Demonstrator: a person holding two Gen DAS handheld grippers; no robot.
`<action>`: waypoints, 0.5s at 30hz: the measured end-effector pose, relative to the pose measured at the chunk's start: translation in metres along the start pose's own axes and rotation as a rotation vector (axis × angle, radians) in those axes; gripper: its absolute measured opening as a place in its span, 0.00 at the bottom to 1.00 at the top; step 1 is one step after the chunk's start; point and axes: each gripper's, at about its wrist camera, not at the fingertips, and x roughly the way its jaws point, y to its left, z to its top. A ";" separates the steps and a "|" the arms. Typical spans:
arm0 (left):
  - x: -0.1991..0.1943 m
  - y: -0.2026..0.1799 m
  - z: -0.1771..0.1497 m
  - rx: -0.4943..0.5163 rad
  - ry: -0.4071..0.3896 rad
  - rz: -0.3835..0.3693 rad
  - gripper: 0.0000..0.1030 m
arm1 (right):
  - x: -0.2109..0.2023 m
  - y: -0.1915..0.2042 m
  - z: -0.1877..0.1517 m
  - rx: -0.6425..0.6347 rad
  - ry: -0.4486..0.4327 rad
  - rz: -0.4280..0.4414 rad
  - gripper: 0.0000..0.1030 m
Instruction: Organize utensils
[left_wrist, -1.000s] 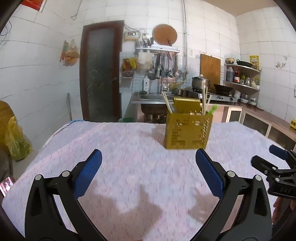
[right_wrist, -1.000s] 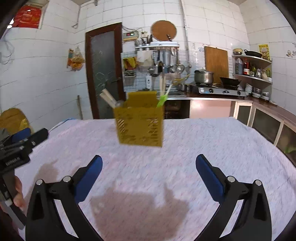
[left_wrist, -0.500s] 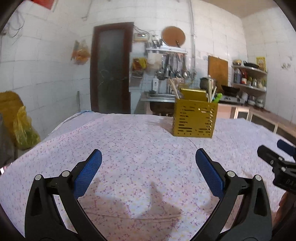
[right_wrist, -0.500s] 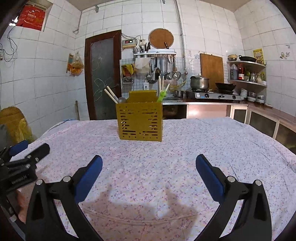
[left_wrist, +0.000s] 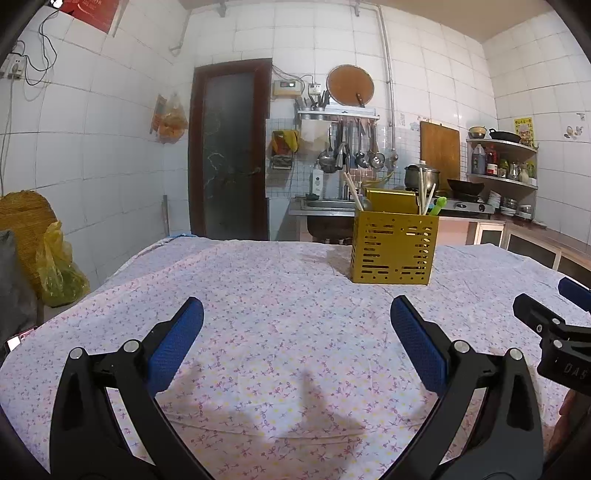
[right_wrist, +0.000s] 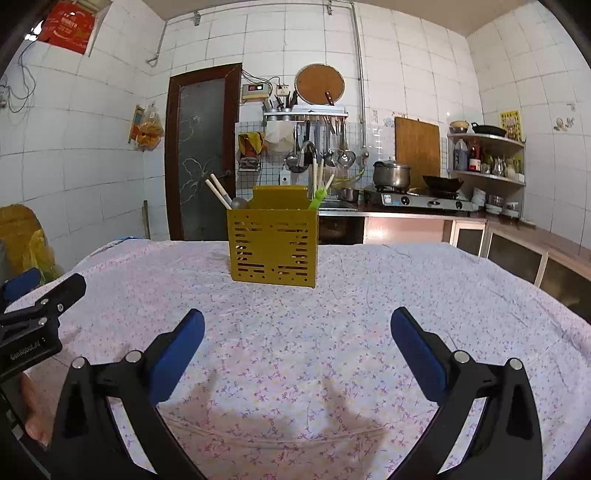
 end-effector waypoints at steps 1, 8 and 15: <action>0.000 0.000 0.000 0.000 -0.002 -0.001 0.95 | -0.001 0.000 0.000 0.000 -0.004 0.000 0.96; -0.001 0.000 0.000 0.003 0.009 -0.009 0.95 | -0.004 -0.004 0.001 0.012 -0.018 0.003 0.96; 0.000 0.000 0.000 0.002 0.017 0.008 0.95 | -0.008 -0.005 0.001 0.009 -0.029 0.005 0.96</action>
